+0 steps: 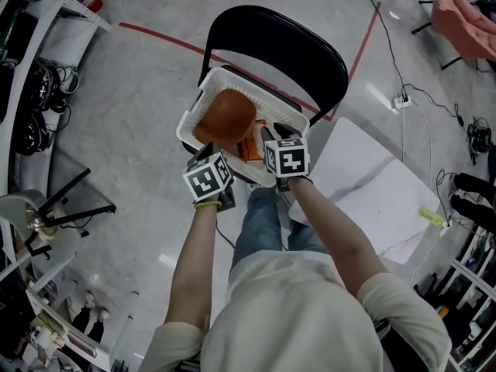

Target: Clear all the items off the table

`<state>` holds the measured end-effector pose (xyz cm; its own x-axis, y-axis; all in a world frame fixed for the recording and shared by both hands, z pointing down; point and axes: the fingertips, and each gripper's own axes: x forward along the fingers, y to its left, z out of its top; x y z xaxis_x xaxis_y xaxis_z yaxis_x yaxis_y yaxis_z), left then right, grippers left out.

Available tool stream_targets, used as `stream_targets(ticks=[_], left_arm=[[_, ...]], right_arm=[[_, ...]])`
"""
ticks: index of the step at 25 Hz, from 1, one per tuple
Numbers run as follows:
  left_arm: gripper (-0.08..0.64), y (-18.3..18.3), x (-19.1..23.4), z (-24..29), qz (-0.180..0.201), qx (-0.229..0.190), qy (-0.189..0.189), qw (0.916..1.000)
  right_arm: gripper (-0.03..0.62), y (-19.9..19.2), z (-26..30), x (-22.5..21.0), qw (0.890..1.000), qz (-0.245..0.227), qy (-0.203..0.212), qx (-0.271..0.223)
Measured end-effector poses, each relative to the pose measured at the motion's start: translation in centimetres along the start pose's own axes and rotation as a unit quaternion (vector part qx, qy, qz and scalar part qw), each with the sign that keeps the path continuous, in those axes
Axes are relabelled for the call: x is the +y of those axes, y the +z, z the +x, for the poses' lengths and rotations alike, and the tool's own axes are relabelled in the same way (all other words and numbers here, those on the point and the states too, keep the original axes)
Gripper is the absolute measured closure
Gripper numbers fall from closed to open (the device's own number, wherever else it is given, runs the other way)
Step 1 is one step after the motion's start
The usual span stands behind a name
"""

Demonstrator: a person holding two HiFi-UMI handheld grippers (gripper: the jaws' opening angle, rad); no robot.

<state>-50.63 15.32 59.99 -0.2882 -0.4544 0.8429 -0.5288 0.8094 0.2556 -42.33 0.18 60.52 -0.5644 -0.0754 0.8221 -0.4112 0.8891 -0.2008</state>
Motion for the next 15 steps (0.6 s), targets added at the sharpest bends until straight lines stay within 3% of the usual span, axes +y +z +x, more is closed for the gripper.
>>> stream_targets(ticks=[7, 15], left_arm=[[0.55, 0.8, -0.8, -1.1, 0.002, -0.017, -0.007, 0.9998], [0.551, 0.2, -2.5, -2.7, 0.007, -0.016, -0.021, 0.9996]], right_arm=[[0.565, 0.3, -1.5, 0.2, 1.0, -0.003, -0.003, -0.009], [0.592, 0.2, -3.7, 0.1, 1.0, -0.01, -0.013, -0.018]])
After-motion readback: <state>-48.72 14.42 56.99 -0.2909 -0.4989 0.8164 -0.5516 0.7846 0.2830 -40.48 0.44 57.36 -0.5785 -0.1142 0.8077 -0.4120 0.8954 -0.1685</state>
